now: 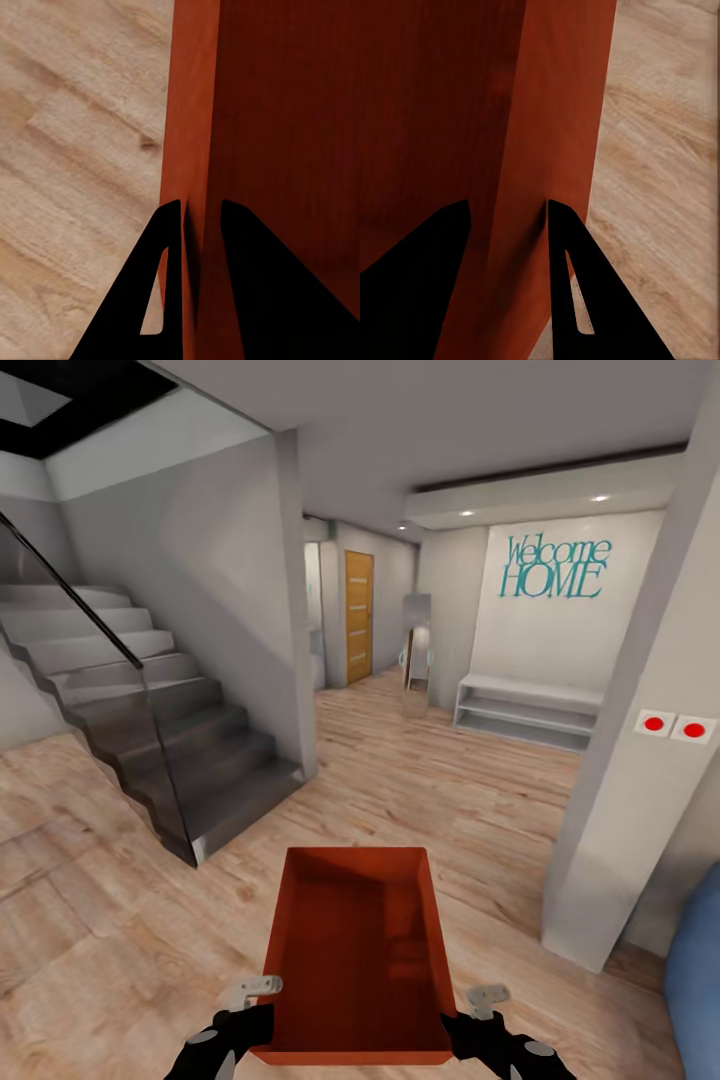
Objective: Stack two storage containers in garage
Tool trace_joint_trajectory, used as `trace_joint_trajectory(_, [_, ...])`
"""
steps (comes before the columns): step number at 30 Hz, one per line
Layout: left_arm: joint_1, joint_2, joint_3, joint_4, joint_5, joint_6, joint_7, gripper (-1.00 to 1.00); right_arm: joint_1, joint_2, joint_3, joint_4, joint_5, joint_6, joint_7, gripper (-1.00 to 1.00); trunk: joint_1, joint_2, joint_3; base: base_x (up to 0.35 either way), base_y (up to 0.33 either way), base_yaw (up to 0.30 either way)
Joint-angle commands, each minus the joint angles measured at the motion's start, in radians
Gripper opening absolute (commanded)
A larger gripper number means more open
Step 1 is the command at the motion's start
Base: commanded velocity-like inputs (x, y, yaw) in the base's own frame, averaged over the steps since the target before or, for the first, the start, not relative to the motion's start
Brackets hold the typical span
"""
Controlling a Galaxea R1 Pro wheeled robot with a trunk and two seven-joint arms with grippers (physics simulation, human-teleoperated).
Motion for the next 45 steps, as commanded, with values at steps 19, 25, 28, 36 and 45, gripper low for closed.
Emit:
trace_joint_trajectory(19, [-0.001,-0.013,0.011,-0.004,-0.009,0.006,0.006,-1.0,0.0,0.009,0.002,0.002,0.016,-0.001,0.01,-1.0,0.001,-0.001,-0.002,0.327,-0.002,0.0])
trace_joint_trajectory(25, [-0.001,-0.013,0.011,-0.004,-0.009,0.006,0.006,-1.0,0.0,0.009,0.002,0.002,0.016,-0.001,0.01,-1.0,0.001,-0.001,-0.002,0.327,0.0,0.0])
trace_joint_trajectory(28, [-0.001,-0.013,0.011,-0.004,-0.009,0.006,0.006,-1.0,0.0,0.009,0.002,0.002,0.016,-0.001,0.01,-1.0,0.001,-0.001,-0.002,0.327,0.0,0.0])
trace_joint_trajectory(36, [-0.001,-0.013,0.011,-0.004,-0.009,0.006,0.006,-1.0,0.0,0.009,0.002,0.002,0.015,-0.001,0.01,-1.0,0.001,-0.001,-0.002,0.327,0.0,0.0])
trace_joint_trajectory(45, [-0.001,-0.013,0.011,-0.004,-0.009,0.006,0.007,-1.0,0.0,0.009,0.002,0.002,0.015,-0.001,0.01,-1.0,0.001,-0.001,-0.002,0.327,0.0,0.0])
